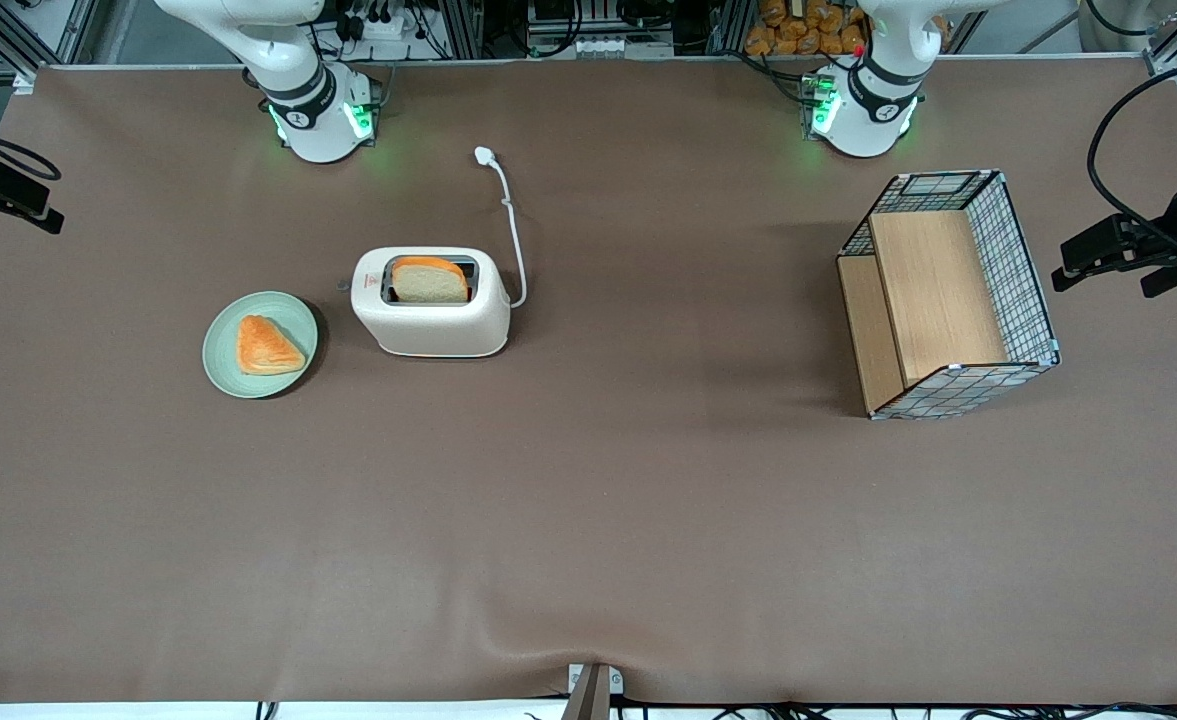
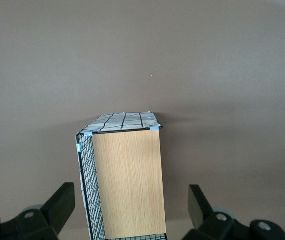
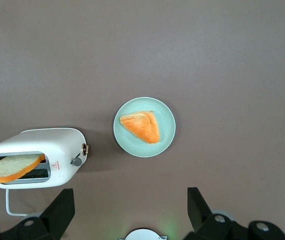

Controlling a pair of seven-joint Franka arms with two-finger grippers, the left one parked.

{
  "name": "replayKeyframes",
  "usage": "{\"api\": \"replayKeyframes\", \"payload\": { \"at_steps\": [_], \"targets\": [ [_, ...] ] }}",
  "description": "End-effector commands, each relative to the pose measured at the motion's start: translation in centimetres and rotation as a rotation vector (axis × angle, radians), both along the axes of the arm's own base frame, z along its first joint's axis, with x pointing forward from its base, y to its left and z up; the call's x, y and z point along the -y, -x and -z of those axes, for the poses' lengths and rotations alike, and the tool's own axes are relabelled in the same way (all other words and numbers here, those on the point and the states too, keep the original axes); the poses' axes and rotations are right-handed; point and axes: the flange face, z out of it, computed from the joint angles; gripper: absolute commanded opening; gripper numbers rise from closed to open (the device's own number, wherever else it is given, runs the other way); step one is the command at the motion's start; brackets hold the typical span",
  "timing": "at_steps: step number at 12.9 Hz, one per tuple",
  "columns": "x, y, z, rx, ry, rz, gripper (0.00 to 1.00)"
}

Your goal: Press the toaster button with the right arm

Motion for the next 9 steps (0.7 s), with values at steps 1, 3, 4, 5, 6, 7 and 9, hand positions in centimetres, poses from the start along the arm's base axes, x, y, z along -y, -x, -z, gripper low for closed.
{"api": "replayKeyframes", "payload": {
  "at_steps": [1,3,4,5,6,7,9],
  "targets": [
    [0.5,-0.2,-0.3,-0.003,-0.016,0.021,1.00],
    [0.6,-0.1,-0.2,-0.007,-0.019,0.023,1.00],
    [0.5,-0.1,-0.2,-0.009,-0.023,0.022,1.00],
    [0.5,-0.3,0.1,-0.014,-0.028,0.022,1.00],
    [0.5,-0.5,0.6,-0.022,-0.039,0.024,1.00],
    [0.7,-0.6,1.2,-0.034,-0.057,0.027,1.00],
    [0.4,-1.5,5.3,-0.149,-0.132,0.029,1.00]
  ]
}}
